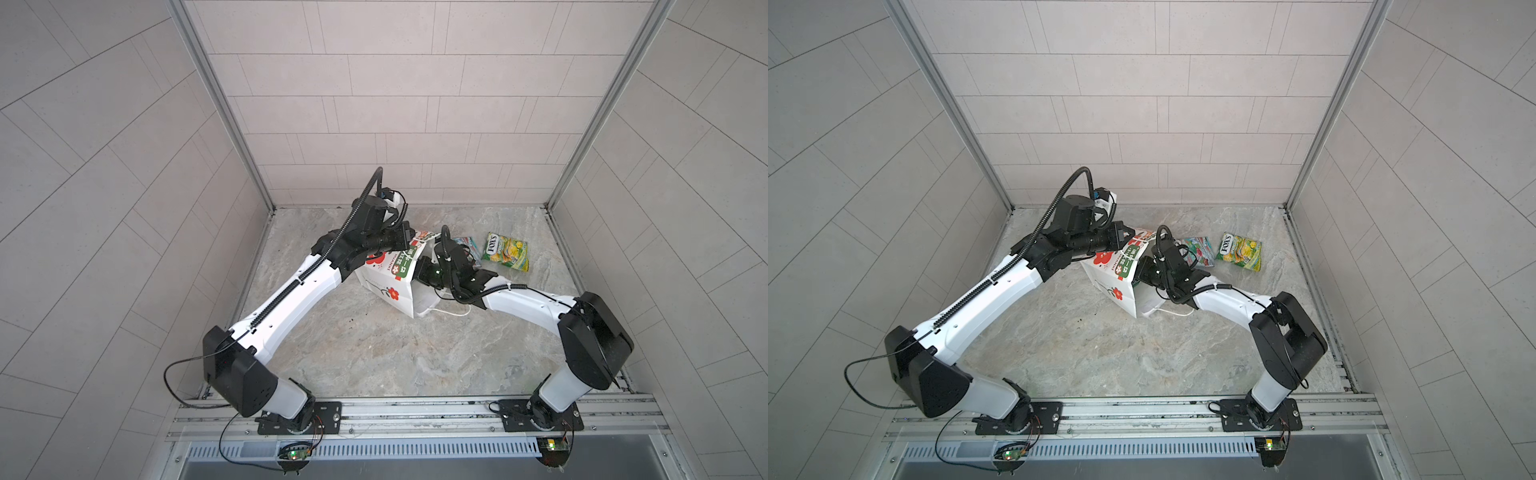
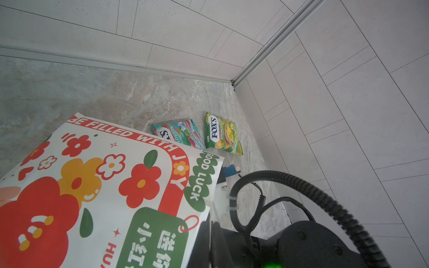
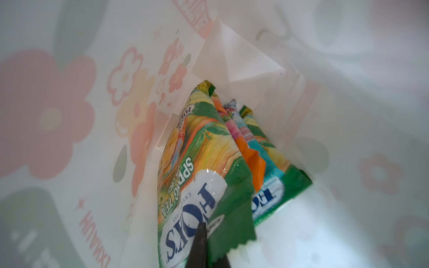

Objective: Take the snacks out of the paper bag
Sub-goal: 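Pull the green FOX'S Spring Tea packet out of the bag with the right gripper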

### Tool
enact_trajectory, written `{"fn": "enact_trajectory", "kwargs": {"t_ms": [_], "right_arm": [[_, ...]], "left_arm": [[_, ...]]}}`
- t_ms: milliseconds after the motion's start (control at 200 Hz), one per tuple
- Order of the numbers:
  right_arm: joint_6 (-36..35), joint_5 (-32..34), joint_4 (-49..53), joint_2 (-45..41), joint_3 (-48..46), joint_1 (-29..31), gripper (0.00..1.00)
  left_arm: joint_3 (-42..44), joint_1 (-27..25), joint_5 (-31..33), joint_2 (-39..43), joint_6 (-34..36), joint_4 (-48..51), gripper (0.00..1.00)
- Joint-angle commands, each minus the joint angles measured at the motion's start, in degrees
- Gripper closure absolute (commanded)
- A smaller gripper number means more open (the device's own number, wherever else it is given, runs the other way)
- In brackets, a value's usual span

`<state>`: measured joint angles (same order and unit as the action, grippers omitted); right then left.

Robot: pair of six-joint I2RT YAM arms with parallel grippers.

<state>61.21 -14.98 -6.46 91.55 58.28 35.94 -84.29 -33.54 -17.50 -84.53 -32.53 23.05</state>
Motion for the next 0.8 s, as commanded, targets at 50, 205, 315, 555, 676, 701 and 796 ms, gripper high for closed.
{"fn": "enact_trajectory", "kwargs": {"t_ms": [50, 205, 315, 555, 676, 701, 796], "right_arm": [[-2.5, -0.4, 1.1, -4.9, -2.4, -1.3, 1.00], [-3.5, -2.1, 1.7, -7.0, -4.5, -2.5, 1.00], [-4.5, -4.0, 1.8, -8.5, -6.0, -3.5, 1.00], [-11.0, -9.1, 2.0, -14.3, -8.6, -5.4, 1.00], [-13.4, -9.7, 1.1, -18.0, -10.3, -5.7, 1.00], [-13.5, -10.1, 0.5, -18.7, -10.7, -5.8, 1.00], [-13.7, -11.8, 0.1, -21.0, -11.7, -6.4, 1.00]], "left_arm": [[0.1, -0.2, 1.1, 1.6, 0.7, 0.0, 1.00], [0.1, -0.3, 1.2, 1.2, 0.5, -0.3, 1.00], [0.0, -0.2, 1.2, 1.1, 0.3, -0.4, 1.00], [-0.2, -0.2, 1.4, 0.8, 0.1, -0.4, 1.00], [-0.1, -0.2, 1.1, 0.6, -0.1, -0.5, 1.00], [-0.1, -0.2, 1.1, 0.6, -0.1, -0.6, 1.00], [-0.1, -0.2, 0.9, 0.4, -0.2, -0.7, 1.00]]}}
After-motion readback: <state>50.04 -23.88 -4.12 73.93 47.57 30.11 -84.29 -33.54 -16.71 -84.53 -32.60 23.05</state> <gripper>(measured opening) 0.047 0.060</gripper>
